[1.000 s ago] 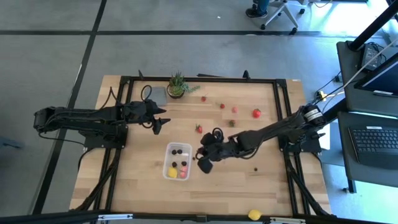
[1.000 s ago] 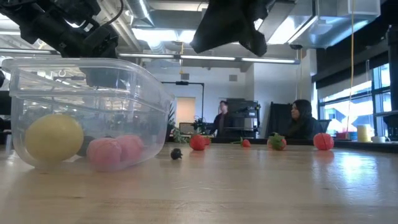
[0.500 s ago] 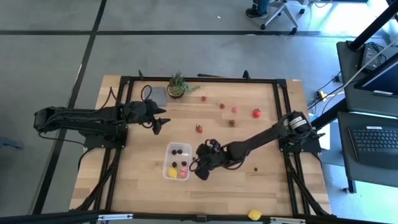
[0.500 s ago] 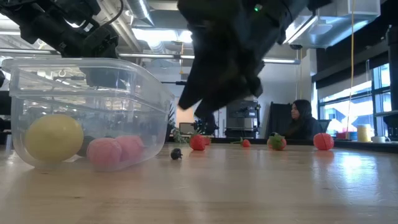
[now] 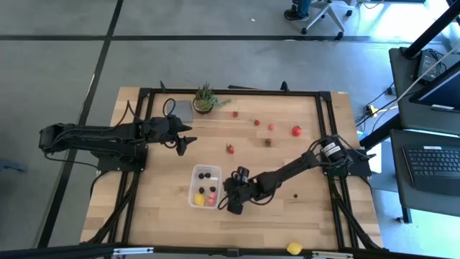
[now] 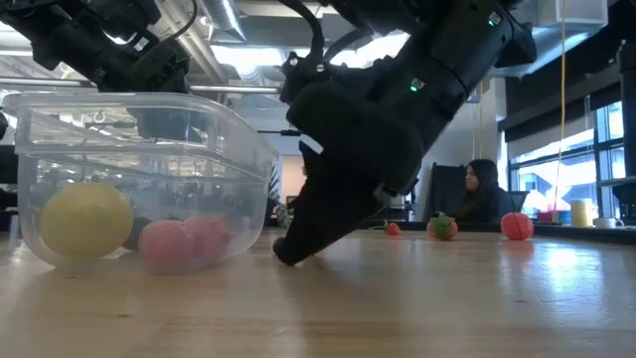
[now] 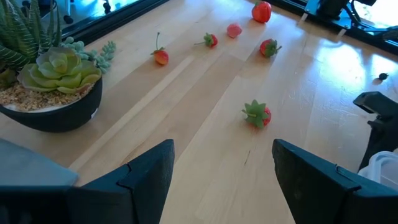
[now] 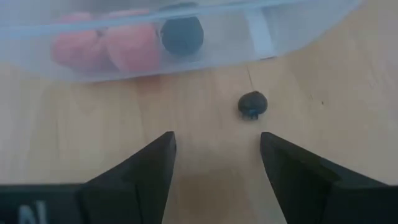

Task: Pick and placing Produce into tupperware
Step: Put the blueberry into the transparent bin

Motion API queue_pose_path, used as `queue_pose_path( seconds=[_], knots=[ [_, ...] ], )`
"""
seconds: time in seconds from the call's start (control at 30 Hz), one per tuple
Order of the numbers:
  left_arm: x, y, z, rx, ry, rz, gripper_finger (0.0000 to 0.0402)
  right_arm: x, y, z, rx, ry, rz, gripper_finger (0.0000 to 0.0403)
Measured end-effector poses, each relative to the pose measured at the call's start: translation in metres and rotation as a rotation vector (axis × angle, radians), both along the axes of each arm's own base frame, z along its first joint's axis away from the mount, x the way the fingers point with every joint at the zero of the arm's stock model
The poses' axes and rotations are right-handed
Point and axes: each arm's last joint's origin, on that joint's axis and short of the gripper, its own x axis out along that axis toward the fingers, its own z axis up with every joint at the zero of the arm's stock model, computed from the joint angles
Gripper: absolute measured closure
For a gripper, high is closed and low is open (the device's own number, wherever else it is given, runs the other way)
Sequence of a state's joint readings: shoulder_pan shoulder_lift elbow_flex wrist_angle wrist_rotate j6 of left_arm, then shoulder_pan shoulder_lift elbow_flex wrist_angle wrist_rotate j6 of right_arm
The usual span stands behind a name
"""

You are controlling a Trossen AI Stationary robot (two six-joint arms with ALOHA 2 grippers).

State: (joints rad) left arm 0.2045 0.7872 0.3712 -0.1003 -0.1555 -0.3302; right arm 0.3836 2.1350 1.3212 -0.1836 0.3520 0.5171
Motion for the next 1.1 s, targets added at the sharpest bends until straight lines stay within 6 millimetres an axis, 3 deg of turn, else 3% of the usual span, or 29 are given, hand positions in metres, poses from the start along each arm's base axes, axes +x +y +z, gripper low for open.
queue_pose_path(
  seconds=[0.83,1.1],
  knots=[
    [0.0,0.0,0.0,-0.001,0.004,0.001,0.014,0.012,-0.02,-0.002,-0.047,-0.065,-0.067,0.0165],
    [0.0,0.0,0.0,-0.003,0.003,0.002,0.014,0.012,-0.02,-0.002,0.008,-0.046,-0.027,0.0218]
  ],
)
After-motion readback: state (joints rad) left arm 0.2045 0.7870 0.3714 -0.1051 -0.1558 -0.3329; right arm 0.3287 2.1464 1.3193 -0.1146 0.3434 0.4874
